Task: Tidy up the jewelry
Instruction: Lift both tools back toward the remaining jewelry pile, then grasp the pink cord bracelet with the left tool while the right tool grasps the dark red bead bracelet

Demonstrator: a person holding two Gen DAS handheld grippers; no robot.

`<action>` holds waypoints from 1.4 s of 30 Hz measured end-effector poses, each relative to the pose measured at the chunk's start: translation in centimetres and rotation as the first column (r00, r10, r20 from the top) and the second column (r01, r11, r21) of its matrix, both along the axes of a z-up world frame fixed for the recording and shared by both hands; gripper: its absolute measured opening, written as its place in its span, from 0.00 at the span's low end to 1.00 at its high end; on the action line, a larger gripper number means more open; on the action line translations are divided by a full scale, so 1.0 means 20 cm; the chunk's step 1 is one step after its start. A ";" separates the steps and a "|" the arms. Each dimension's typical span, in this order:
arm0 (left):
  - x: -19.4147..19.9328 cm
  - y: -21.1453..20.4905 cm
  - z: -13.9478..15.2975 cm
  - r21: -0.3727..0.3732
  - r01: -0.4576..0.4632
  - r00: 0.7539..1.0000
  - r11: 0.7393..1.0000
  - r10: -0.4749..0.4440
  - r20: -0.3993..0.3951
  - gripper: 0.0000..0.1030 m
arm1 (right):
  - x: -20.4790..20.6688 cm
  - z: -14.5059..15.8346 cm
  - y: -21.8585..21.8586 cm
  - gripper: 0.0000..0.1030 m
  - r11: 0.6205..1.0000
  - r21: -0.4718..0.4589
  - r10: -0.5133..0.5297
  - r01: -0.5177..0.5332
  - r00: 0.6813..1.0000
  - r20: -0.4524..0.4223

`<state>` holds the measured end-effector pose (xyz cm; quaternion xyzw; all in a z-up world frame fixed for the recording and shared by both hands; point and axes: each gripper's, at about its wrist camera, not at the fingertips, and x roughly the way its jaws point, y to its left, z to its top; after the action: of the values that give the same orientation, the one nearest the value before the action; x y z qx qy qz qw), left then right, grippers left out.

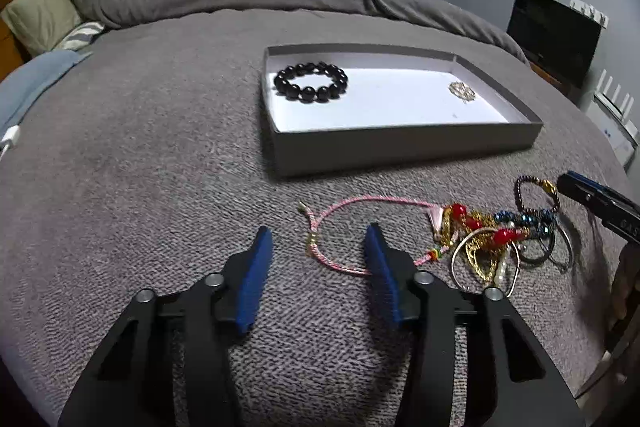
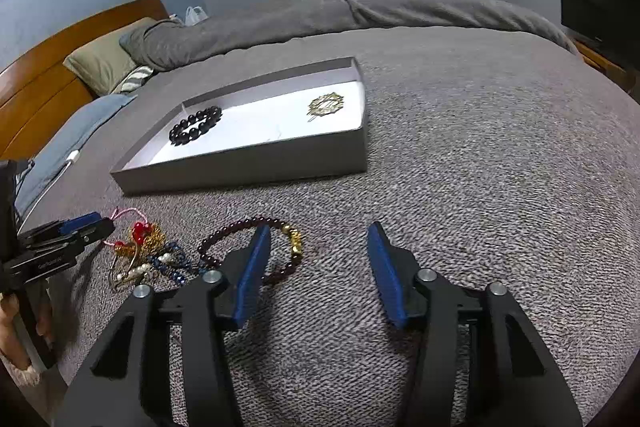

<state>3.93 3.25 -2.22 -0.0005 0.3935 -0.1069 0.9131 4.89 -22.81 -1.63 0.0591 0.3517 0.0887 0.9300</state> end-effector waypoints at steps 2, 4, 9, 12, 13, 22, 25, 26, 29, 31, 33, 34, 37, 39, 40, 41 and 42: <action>0.00 -0.01 0.00 0.006 0.008 1.000 1.000 -0.008 -0.007 0.41 | 0.00 0.00 0.01 0.42 1.000 -0.007 0.009 -0.009 1.000 -0.002; 0.00 0.00 -0.01 0.002 0.014 1.000 1.000 -0.014 -0.012 0.33 | 0.00 -0.01 0.02 0.38 1.000 -0.011 0.015 -0.015 1.000 -0.007; 0.01 -0.01 -0.02 0.019 0.019 1.000 1.000 -0.018 -0.024 0.23 | 0.02 -0.03 0.02 0.33 1.000 -0.011 0.019 -0.019 0.999 -0.033; 0.03 -0.01 -0.04 0.021 0.017 0.999 1.000 -0.016 -0.039 0.22 | 0.03 -0.04 0.04 0.32 0.999 -0.026 0.023 -0.024 0.999 -0.048; 0.04 -0.02 -0.05 0.024 0.016 0.999 1.000 -0.015 -0.043 0.22 | 0.04 -0.04 0.04 0.31 0.999 -0.028 0.022 -0.024 0.998 -0.056; 0.04 -0.05 -0.05 0.060 0.028 0.999 0.998 -0.026 -0.034 0.16 | 0.09 -0.07 0.07 0.26 0.998 -0.039 0.043 -0.047 0.994 -0.097; 0.03 -0.06 -0.05 0.065 0.032 0.999 0.997 -0.030 -0.030 0.13 | 0.11 -0.07 0.11 0.17 0.996 -0.072 0.052 -0.060 0.993 -0.110; 0.03 -0.06 -0.05 0.065 0.032 0.999 0.997 -0.031 -0.028 0.08 | 0.11 -0.08 0.12 0.12 0.995 -0.081 0.056 -0.065 0.992 -0.110; 0.02 -0.06 -0.03 0.061 0.032 0.999 0.998 -0.032 -0.006 0.05 | 0.09 -0.05 0.12 0.07 0.994 -0.085 0.058 -0.064 0.995 -0.078; -0.01 -0.05 0.01 0.052 0.032 0.999 0.998 -0.034 0.027 0.05 | 0.07 -0.03 0.11 0.06 0.996 -0.067 0.055 -0.058 0.997 -0.047; -0.02 -0.05 0.04 0.049 0.025 0.998 0.998 -0.029 0.063 0.05 | 0.03 0.01 0.10 0.06 0.997 -0.051 0.052 -0.051 0.999 0.015; -0.04 -0.04 0.07 0.042 0.022 0.996 0.999 -0.026 0.088 0.05 | 0.02 0.02 0.11 0.06 0.998 -0.050 0.050 -0.049 0.998 0.035; -0.08 -0.04 0.14 0.038 0.018 0.987 0.999 -0.024 0.157 0.05 | -0.02 0.09 0.10 0.06 0.998 -0.055 0.035 -0.028 0.992 0.122; -0.11 -0.05 0.19 0.057 0.025 0.977 0.998 -0.036 0.211 0.05 | -0.04 0.11 0.09 0.06 0.999 -0.045 0.029 -0.022 0.988 0.153; -0.12 -0.06 0.20 0.065 0.027 0.974 0.998 -0.041 0.222 0.05 | -0.04 0.13 0.08 0.06 0.999 -0.041 0.021 -0.014 0.985 0.169; -0.12 -0.07 0.21 0.070 0.032 0.972 0.997 -0.048 0.231 0.05 | -0.04 0.14 0.08 0.06 0.999 -0.039 0.014 -0.007 0.983 0.181; -0.12 -0.07 0.21 0.068 0.036 0.971 0.997 -0.051 0.234 0.05 | -0.05 0.15 0.07 0.06 0.999 -0.034 0.008 -0.001 0.982 0.191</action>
<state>1.44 1.83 2.07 0.0496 0.2853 -0.1139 0.9503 3.96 -21.34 1.46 0.0338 0.2626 0.0901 0.9601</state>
